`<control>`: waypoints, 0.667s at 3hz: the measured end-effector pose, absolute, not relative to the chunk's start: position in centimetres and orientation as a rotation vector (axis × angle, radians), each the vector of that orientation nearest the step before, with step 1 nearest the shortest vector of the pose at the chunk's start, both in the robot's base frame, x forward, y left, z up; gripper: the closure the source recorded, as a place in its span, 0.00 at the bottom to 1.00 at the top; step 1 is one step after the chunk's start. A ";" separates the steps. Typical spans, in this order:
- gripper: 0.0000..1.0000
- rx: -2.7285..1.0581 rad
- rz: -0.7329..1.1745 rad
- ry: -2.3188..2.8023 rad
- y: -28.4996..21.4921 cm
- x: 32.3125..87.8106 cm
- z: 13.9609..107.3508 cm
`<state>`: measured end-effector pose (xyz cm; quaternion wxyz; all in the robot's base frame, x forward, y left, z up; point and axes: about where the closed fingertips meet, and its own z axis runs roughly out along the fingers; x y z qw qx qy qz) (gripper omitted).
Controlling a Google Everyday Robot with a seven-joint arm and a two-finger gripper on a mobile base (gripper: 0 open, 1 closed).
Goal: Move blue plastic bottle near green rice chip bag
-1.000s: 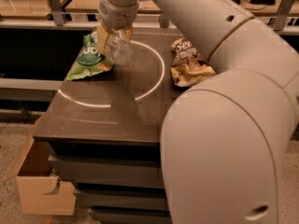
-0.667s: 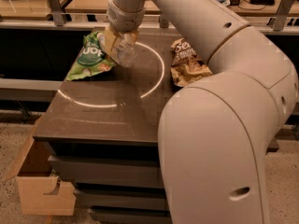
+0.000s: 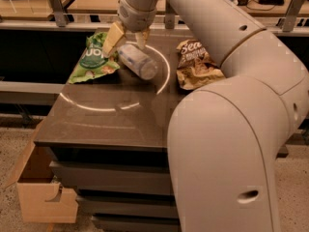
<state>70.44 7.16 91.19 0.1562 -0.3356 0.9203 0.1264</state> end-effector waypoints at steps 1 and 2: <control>0.00 -0.942 0.384 2.622 6.7 70.5 92.1; 0.00 -0.851 0.404 2.568 3.3 71.0 95.9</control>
Offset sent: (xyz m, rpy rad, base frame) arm 0.0074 -0.0578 0.0779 0.1119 -0.0845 -0.0902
